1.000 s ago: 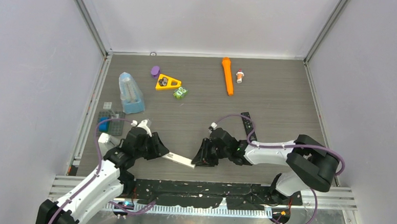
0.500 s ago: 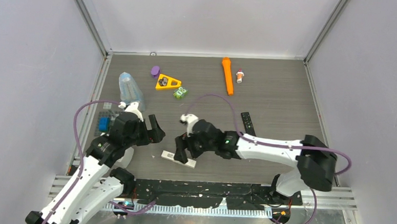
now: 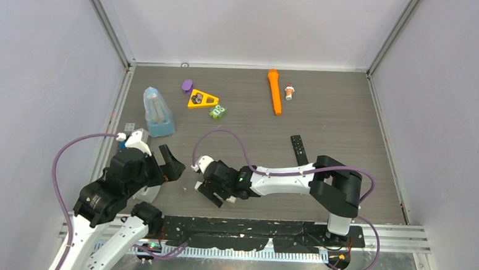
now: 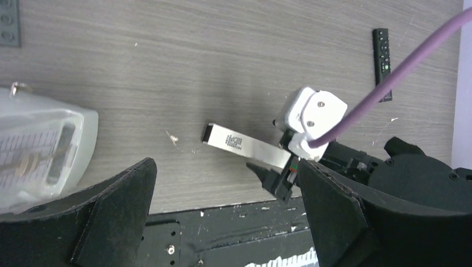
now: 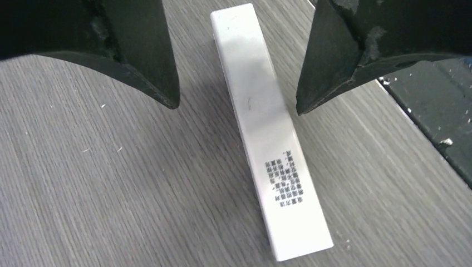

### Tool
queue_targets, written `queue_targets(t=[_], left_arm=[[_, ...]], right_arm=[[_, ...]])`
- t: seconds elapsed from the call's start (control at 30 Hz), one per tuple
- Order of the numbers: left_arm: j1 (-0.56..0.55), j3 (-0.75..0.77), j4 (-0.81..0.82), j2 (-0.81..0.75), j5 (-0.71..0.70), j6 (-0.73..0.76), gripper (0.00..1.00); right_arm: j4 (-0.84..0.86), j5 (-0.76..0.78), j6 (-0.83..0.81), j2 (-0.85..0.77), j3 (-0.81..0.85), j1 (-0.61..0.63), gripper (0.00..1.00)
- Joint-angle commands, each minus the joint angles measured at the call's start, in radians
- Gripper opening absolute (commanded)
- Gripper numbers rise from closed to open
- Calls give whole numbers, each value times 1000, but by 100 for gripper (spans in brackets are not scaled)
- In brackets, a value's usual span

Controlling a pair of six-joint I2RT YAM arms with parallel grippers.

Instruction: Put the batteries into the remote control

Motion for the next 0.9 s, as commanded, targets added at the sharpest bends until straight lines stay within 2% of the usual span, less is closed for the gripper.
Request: queue_targets(t=[0.0, 0.07, 0.13, 0.2, 0.27, 0.43, 0.57, 0.73, 0.87], left_arm=[[-1, 60, -97, -19, 12, -53, 100], [-1, 76, -109, -26, 24, -33, 100], [-1, 95, -107, -31, 79, 0, 100], [-1, 103, -92, -43, 98, 34, 100], [-1, 101, -84, -73, 79, 28, 100], [-1, 85, -79, -184, -34, -10, 100], [-1, 77, -84, -227, -54, -12, 100], [-1, 85, -99, -221, -48, -8, 100], [-1, 107, -119, -184, -15, 21, 100]], right_arm=[[-28, 39, -17, 26, 67, -1, 77], [-39, 40, 11, 29, 64, -6, 65], [-52, 40, 40, 25, 56, -16, 43], [-54, 67, 84, 3, 33, -33, 29], [-60, 126, 149, -39, -2, -60, 24], [-59, 236, 329, -226, -162, -172, 23], [-48, 265, 370, -319, -253, -343, 24], [-56, 247, 328, -298, -241, -464, 26], [-68, 177, 323, -234, -215, -542, 29]])
